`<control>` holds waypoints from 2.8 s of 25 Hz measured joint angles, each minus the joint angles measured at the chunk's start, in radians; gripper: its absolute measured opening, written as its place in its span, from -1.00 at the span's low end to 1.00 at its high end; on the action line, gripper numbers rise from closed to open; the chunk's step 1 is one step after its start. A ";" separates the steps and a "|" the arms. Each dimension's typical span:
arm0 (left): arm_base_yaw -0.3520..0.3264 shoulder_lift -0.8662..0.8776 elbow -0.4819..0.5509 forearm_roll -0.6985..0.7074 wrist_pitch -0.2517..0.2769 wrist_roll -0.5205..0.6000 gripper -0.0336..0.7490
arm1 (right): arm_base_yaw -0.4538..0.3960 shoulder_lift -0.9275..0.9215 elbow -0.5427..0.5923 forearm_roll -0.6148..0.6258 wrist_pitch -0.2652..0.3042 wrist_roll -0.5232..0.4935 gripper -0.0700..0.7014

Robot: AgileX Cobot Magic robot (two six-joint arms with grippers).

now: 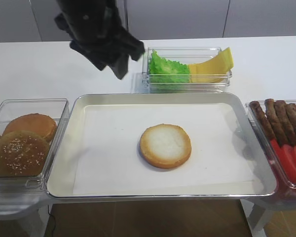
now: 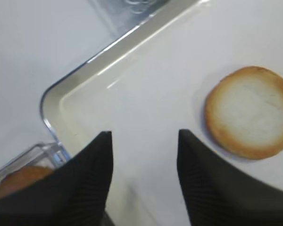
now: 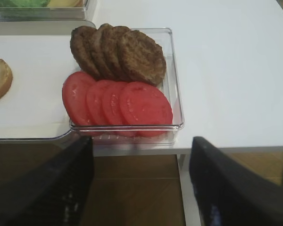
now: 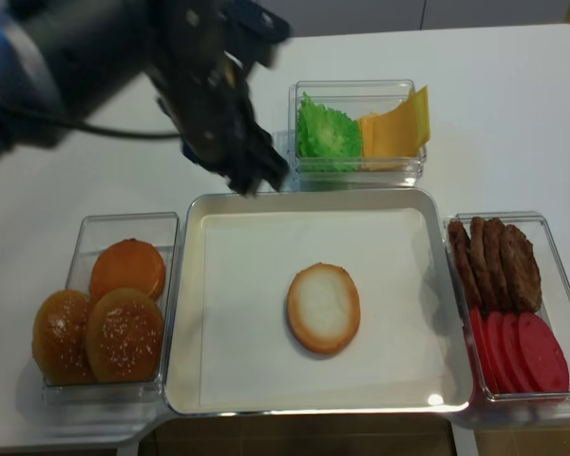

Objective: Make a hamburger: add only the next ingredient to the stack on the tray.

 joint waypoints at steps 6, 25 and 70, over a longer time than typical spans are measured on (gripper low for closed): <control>0.163 -0.073 0.000 -0.002 0.037 0.004 -0.10 | 0.000 0.000 0.000 0.000 0.000 0.000 0.48; 0.460 -0.584 0.458 -0.001 0.010 -0.006 -0.10 | 0.000 0.000 0.000 0.000 0.000 0.000 0.48; 0.464 -1.706 1.150 -0.001 0.023 0.002 -0.11 | 0.000 0.000 0.000 0.000 -0.002 0.002 0.48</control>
